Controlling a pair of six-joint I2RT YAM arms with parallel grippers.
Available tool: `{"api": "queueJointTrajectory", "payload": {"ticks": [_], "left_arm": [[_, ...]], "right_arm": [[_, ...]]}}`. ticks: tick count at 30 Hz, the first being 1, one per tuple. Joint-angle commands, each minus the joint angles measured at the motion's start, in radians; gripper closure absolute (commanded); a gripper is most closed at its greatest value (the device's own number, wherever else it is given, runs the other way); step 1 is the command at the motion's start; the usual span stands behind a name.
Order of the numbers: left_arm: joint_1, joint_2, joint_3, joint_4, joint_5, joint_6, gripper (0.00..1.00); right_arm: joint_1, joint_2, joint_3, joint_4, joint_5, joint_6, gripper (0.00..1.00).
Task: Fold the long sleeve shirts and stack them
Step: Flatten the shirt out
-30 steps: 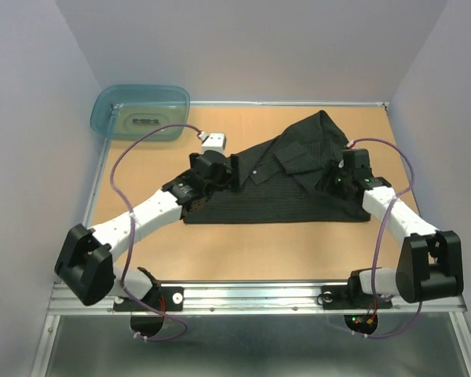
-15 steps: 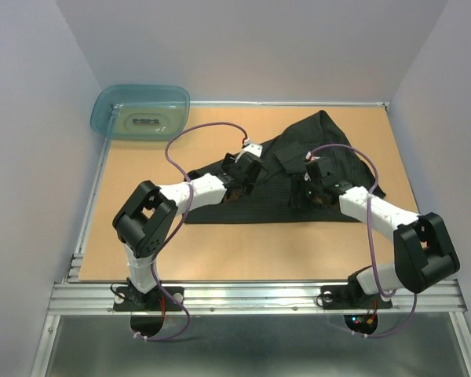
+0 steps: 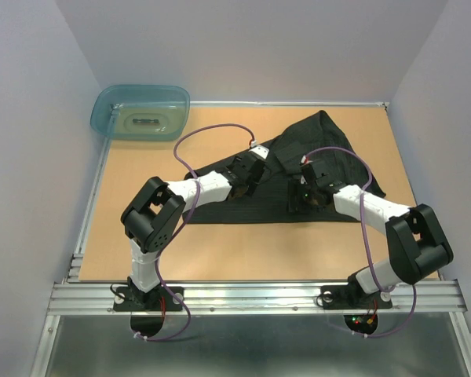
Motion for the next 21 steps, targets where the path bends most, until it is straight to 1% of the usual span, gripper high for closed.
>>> {"api": "queueJointTrajectory", "payload": {"ticks": [1,3,4,6,8,9,12,13,16,20,21], "left_arm": [[-0.005,-0.014,0.024,-0.008,0.001,0.014,0.38],[-0.005,0.01,0.032,-0.019,-0.026,0.019,0.39],[-0.005,0.016,0.038,-0.018,-0.031,0.02,0.41],[-0.003,0.033,0.044,-0.016,-0.032,0.02,0.43],[-0.002,0.042,0.055,-0.018,-0.04,0.022,0.49],[0.001,0.052,0.058,-0.016,-0.049,0.024,0.55],[0.007,0.062,0.072,-0.016,-0.058,0.027,0.67],[0.014,0.064,0.081,-0.015,-0.057,0.028,0.77],[0.024,0.062,0.093,-0.016,-0.083,0.051,0.9],[0.075,0.052,0.132,-0.008,-0.118,0.077,0.9],[0.087,0.059,0.144,-0.002,-0.137,0.106,0.9]], "right_arm": [[0.012,0.013,0.069,0.018,-0.003,0.0,0.31],[0.015,0.021,0.066,0.021,-0.003,-0.001,0.31],[0.016,0.022,0.061,0.022,-0.003,-0.001,0.31],[0.016,0.022,0.052,0.022,-0.003,0.0,0.31],[0.016,0.019,0.044,0.024,-0.003,0.003,0.31],[0.018,0.016,0.037,0.024,-0.003,0.008,0.31],[0.015,0.006,0.021,0.024,-0.003,0.01,0.31],[0.016,0.001,0.017,0.024,-0.003,0.008,0.31],[0.018,-0.013,0.005,0.024,-0.003,0.008,0.31],[0.015,-0.03,-0.009,0.024,-0.003,0.01,0.31],[0.016,-0.033,-0.012,0.022,-0.003,0.01,0.31]]}}
